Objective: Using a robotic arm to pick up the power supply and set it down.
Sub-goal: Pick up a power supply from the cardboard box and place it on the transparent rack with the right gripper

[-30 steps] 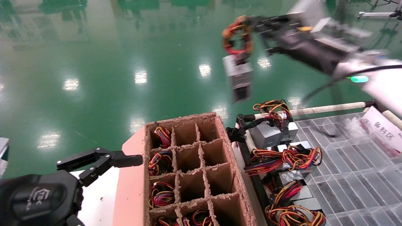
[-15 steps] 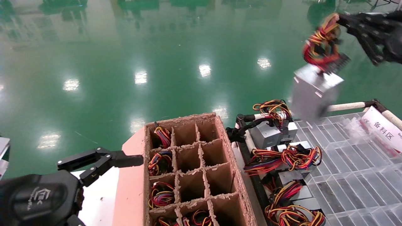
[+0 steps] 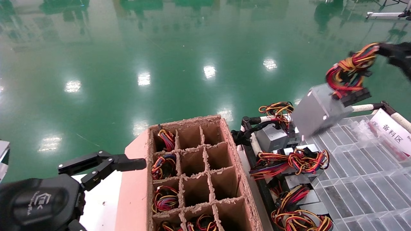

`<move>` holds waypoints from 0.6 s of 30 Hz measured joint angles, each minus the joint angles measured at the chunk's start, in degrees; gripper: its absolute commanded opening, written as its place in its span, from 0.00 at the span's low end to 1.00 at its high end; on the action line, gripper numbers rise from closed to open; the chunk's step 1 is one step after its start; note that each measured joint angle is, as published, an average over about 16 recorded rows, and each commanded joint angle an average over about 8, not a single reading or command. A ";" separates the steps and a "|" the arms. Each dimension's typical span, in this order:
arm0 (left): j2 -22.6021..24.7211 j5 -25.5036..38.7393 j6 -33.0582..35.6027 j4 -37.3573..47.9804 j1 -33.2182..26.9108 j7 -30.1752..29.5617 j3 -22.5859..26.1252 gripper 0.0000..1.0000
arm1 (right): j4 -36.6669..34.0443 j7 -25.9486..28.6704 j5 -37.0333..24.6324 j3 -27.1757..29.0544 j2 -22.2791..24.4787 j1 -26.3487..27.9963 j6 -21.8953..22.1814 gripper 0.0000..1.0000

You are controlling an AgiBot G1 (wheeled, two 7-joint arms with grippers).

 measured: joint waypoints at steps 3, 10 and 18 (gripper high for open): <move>0.00 0.00 0.00 0.00 0.00 0.00 0.00 1.00 | 1.07 0.31 0.69 0.22 2.08 -1.32 0.08 0.00; 0.00 0.00 0.00 0.00 0.00 0.00 0.00 1.00 | 1.85 0.48 1.91 0.41 5.99 -4.64 0.32 0.00; 0.00 0.00 0.00 0.00 0.00 0.00 0.01 1.00 | 0.63 0.48 3.87 0.77 8.16 -10.50 0.27 0.00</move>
